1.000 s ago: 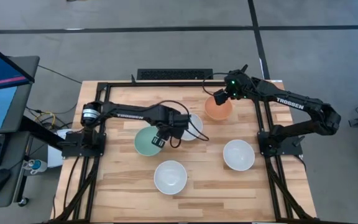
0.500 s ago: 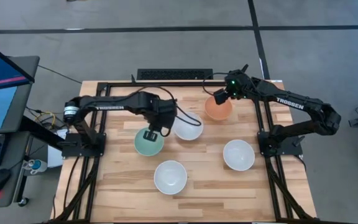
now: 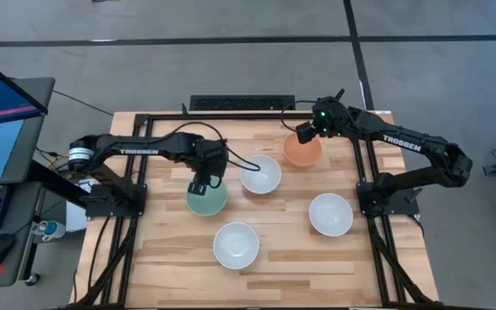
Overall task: Nest bowls inside each other
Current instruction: Stack the green bowl on top of the middle white bowl
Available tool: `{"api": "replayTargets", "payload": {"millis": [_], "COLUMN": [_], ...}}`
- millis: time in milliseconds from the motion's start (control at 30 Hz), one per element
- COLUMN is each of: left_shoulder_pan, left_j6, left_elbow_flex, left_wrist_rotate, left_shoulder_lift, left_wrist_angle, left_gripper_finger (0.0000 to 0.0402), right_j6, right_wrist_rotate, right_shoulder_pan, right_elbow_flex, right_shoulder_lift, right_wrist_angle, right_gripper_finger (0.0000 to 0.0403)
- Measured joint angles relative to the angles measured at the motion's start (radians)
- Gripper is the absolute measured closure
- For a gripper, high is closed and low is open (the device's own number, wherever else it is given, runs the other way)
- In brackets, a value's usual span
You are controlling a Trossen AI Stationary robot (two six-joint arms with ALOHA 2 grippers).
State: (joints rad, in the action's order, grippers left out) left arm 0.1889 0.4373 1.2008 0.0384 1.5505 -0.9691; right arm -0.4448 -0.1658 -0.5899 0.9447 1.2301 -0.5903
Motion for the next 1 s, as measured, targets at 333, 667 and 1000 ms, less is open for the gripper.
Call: {"api": "replayTargets", "payload": {"millis": [333, 667, 1000], "left_shoulder_pan": [0.009, 0.055, 0.055], "left_j6": [0.000, 0.005, -0.023], "left_elbow_flex": [-0.078, -0.139, -0.171], "left_wrist_rotate": [0.001, -0.024, -0.035], "left_shoulder_lift": [-0.014, -0.014, -0.014], "left_wrist_angle": [0.050, 0.101, 0.132], "left_gripper_finger": [0.0236, 0.0236, 0.0253], "right_j6": [-0.011, -0.019, -0.019], "right_wrist_rotate": [0.000, 0.002, 0.003], "right_shoulder_pan": [0.000, 0.000, 0.000], "right_elbow_flex": [0.000, 0.000, 0.000], "right_shoulder_lift": [0.000, 0.000, 0.000], "right_wrist_angle": [0.008, 0.010, 0.008], "right_gripper_finger": [0.0143, 0.0143, 0.0143]}}
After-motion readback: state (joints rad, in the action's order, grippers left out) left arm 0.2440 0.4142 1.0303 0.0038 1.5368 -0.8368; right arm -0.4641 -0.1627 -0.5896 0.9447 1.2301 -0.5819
